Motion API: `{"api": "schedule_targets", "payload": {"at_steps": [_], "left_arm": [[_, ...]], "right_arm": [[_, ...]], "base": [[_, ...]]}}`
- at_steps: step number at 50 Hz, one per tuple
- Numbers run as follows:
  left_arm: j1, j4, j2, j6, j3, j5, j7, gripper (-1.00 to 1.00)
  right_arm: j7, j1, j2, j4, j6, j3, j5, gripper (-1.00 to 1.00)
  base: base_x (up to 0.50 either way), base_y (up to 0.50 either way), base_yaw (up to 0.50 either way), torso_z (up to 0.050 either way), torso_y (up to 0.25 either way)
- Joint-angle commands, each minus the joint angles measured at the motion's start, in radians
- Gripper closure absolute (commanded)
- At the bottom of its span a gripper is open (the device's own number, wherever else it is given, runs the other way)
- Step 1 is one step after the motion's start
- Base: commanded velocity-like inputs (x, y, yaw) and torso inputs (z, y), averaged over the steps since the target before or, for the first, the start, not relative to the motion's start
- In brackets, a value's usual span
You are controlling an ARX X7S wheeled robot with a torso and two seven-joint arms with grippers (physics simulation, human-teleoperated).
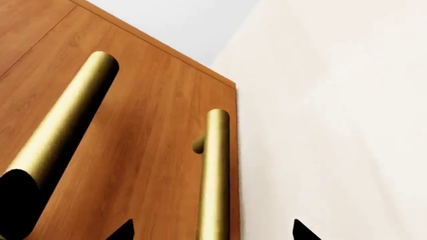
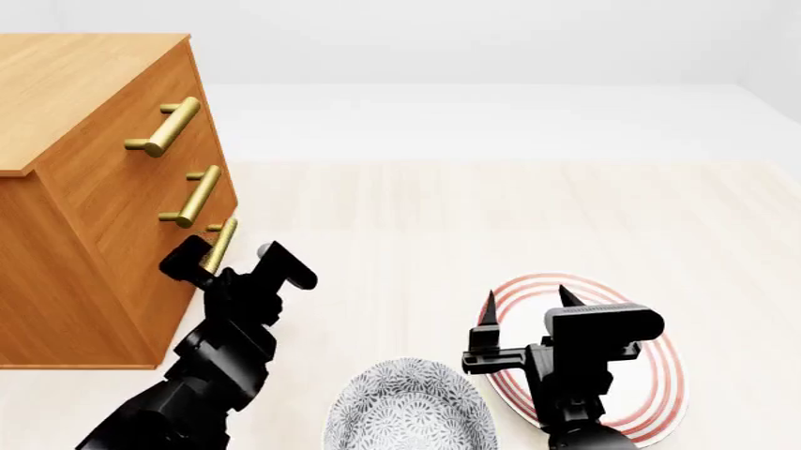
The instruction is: Open the bottom drawer of the cabinet.
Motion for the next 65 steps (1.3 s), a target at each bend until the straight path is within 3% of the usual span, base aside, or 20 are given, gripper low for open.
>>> {"api": "schedule_targets", "payload": {"at_steps": [1,53,54,65], "left_arm": [[0.001,0.0,-0.009,-0.023,-0.009,-0.008,0.0,-1.0],[0.007,0.0,-0.02,-0.092,-0.041,-0.002,-0.022,-1.0],[0.007,0.0,-0.021,-0.089,-0.041,-0.002,-0.024,1.0],[0.009,0.0,-0.02,-0.089,-0.031,-0.002,-0.019,1.0]], "right_arm": [[0.006,0.004,0.004,-0.005,0.005,-0.005,0.003,-1.0],[0.021,0.004,0.017,0.01,-0.014,-0.023,0.02,-1.0],[0.02,0.004,0.017,0.013,-0.017,-0.023,0.019,-1.0],[0.024,0.007,0.02,0.006,-0.011,-0.028,0.023,-1.0]], "base": [[0.0,0.0,0.0,0.0,0.0],[0.0,0.0,0.0,0.0,0.0],[0.0,0.0,0.0,0.0,0.0],[0.0,0.0,0.0,0.0,0.0]]}}
